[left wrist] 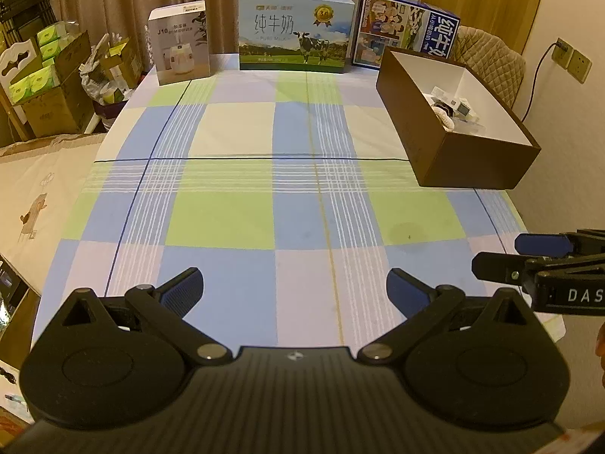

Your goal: Organize objects

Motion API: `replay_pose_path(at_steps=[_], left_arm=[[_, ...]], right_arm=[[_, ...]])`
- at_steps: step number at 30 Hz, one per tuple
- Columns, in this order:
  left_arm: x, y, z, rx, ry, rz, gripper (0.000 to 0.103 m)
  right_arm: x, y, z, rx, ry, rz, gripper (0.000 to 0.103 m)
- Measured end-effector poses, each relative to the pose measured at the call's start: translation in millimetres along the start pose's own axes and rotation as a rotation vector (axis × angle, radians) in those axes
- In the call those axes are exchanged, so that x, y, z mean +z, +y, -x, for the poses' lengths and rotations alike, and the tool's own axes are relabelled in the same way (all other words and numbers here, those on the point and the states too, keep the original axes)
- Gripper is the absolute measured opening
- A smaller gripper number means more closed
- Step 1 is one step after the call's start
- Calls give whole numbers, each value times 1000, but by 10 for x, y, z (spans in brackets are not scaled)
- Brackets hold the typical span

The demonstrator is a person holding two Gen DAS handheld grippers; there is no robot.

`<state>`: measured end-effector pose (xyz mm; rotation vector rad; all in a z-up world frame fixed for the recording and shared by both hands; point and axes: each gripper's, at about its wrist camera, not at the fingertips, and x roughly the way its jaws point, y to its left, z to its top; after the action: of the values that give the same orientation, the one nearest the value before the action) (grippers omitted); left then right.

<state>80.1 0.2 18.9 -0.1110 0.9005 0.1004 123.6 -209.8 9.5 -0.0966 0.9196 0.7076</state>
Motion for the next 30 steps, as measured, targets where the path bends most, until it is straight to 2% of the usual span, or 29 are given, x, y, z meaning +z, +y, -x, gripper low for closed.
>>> replay_pose_path(at_steps=[30], left_arm=[[-22, 19, -49, 20, 13, 16, 102]], right_arm=[[-9, -2, -59, 7, 17, 0, 72]])
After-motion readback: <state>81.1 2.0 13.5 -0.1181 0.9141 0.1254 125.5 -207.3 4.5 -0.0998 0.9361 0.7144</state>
